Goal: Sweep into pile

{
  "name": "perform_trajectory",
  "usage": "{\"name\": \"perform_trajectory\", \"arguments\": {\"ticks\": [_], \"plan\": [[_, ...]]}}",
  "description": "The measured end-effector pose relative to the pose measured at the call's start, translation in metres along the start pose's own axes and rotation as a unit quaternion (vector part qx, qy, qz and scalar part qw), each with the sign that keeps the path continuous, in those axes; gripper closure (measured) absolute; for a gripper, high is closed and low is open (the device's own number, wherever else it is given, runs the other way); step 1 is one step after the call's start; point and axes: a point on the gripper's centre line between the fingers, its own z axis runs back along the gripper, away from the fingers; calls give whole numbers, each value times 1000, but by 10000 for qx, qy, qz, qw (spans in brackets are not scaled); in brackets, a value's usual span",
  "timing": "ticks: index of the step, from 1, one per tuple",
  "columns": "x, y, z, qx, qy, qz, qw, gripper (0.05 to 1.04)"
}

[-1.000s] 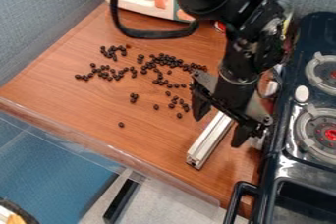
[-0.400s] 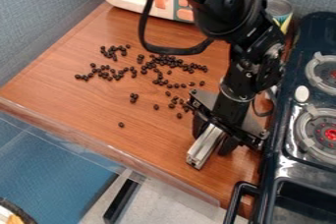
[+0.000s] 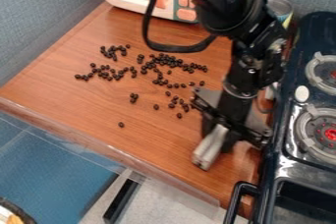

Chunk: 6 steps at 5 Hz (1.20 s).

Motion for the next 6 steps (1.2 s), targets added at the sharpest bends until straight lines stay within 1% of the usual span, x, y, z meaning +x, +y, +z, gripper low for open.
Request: {"name": "perform_trajectory", "arguments": {"ticks": [1, 2, 3, 4, 5, 6], "plan": [[10, 21, 2, -164, 14, 252, 9995, 698], [7, 54, -3, -362, 164, 483, 9980, 698], [1, 73, -10, -484, 179, 642, 9966, 698], [-8, 87, -14, -485, 249, 724, 9959, 698], [-17, 100, -14, -550, 270, 913, 9939, 698], [-25, 111, -11, -553, 286, 1097, 9920, 698]]}}
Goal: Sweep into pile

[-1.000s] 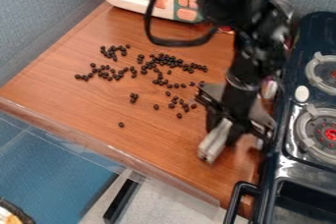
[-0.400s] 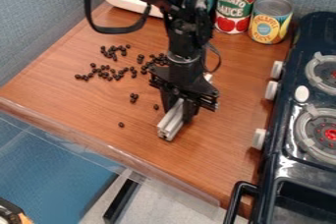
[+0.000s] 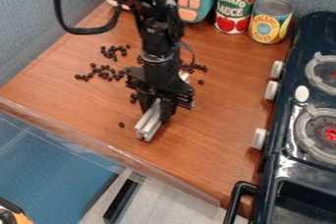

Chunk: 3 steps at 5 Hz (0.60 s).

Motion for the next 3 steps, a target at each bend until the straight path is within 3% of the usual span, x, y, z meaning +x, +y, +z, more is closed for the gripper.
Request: {"name": "perform_trajectory", "arguments": {"ticks": [3], "plan": [[-11, 49, 2, 9, -45, 516, 9987, 698]]}}
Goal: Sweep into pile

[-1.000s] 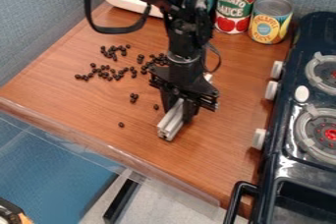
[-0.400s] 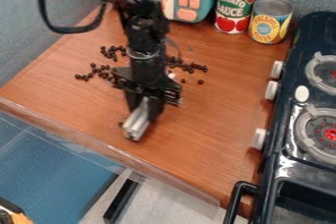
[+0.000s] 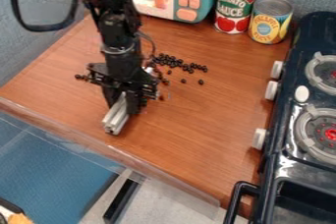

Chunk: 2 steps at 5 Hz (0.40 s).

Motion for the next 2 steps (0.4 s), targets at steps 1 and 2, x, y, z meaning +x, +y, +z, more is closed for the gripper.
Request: {"name": "perform_trajectory", "arguments": {"ticks": [1, 2], "plan": [[0, 10, 0, 41, -51, 125, 9999, 698], [7, -17, 30, 194, -522, -29, 9984, 698]]}}
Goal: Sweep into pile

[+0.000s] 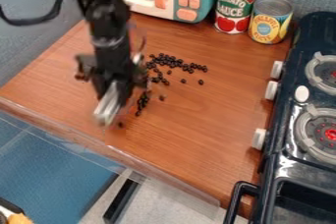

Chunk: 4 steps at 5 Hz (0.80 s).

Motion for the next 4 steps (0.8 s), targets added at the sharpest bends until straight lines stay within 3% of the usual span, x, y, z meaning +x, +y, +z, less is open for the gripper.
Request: {"name": "perform_trajectory", "arguments": {"ticks": [1, 2, 3, 4], "plan": [[4, -42, 30, 280, -300, -265, 9988, 698], [15, -65, 43, 267, -469, -268, 9982, 698], [28, -92, 20, 289, -169, -354, 9988, 698], [45, -103, -18, 428, 139, -299, 9985, 698]]}}
